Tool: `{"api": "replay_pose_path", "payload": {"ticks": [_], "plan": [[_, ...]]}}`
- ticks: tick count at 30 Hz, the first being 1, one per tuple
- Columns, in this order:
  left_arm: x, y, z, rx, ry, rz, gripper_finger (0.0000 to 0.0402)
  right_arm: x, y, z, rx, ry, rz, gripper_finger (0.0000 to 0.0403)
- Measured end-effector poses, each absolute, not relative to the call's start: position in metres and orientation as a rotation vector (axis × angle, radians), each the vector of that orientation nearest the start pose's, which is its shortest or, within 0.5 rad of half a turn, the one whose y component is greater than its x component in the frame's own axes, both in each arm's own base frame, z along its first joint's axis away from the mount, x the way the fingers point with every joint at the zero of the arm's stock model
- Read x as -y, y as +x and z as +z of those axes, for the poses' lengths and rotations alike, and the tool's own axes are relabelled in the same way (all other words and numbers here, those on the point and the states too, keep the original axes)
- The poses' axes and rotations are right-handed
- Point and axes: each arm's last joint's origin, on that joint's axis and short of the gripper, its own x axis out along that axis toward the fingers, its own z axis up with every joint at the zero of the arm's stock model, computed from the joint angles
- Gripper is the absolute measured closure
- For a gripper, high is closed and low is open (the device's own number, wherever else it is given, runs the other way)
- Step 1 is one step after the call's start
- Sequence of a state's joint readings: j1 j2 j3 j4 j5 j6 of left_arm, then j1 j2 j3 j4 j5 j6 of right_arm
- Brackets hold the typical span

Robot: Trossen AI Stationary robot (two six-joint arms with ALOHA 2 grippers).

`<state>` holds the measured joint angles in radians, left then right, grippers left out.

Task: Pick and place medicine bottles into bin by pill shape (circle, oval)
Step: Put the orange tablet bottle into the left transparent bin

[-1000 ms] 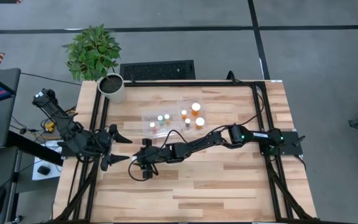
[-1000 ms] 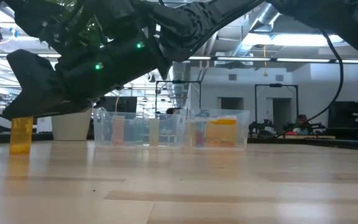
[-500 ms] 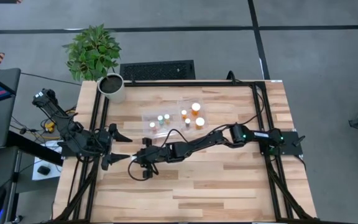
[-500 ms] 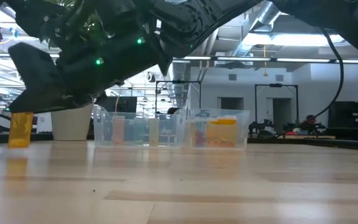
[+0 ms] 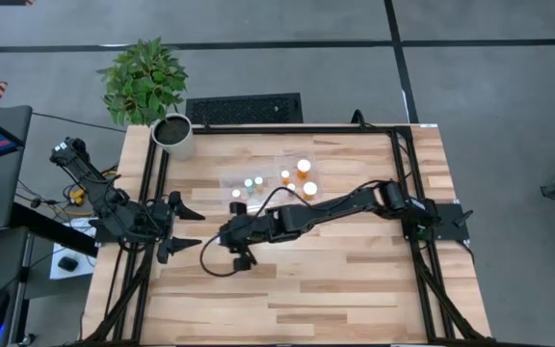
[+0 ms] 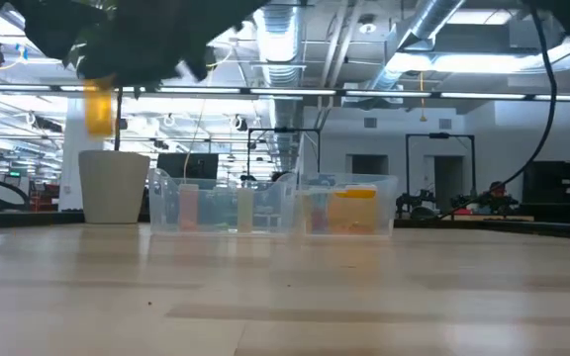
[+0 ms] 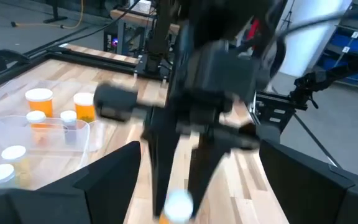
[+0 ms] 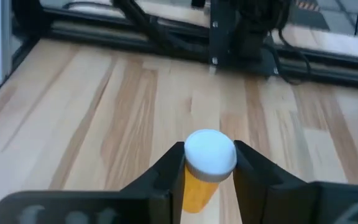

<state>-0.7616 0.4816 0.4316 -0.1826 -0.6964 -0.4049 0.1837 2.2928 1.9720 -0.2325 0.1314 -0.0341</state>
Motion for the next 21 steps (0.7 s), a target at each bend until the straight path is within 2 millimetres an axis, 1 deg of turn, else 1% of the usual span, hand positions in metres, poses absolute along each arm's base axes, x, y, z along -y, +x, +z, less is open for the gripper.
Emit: {"api": "replay_pose_path", "payload": {"ticks": [2, 5, 6, 8, 10, 13, 15, 18, 21], "plan": [[0.07, 0.101, 0.253, -0.183, -0.248, -0.026, 0.0079, -0.09, 0.509, 0.242, -0.592, -0.138, 0.063, 0.0286], [0.07, 0.101, 0.253, -0.179, -0.246, -0.01, 0.0079, -0.086, 0.491, 0.25, -0.616, -0.146, 0.063, 0.0286], [0.07, 0.101, 0.253, -0.179, -0.245, -0.007, 0.0079, -0.084, 0.482, 0.253, -0.626, -0.147, 0.053, 0.0286], [0.069, 0.101, 0.253, -0.178, -0.244, -0.006, 0.0079, -0.077, 0.463, 0.262, -0.591, -0.139, 0.011, 0.0287], [0.069, 0.1, 0.253, -0.18, -0.239, -0.006, 0.0079, -0.066, 0.439, 0.266, -0.577, -0.137, -0.059, 0.0288], [0.068, 0.1, 0.253, -0.176, -0.235, 0.004, 0.0079, -0.047, 0.408, 0.26, -0.5, -0.127, -0.168, 0.0288], [0.068, 0.1, 0.253, -0.165, -0.235, 0.031, 0.0079, -0.033, 0.393, 0.252, -0.414, -0.087, -0.211, 0.0285], [0.067, 0.1, 0.253, -0.156, -0.234, 0.064, 0.0079, -0.013, 0.381, 0.243, -0.257, -0.024, -0.263, 0.0284], [0.066, 0.1, 0.253, -0.15, -0.236, 0.083, 0.0079, 0.002, 0.384, 0.228, -0.214, -0.015, -0.3, 0.0284]]}}
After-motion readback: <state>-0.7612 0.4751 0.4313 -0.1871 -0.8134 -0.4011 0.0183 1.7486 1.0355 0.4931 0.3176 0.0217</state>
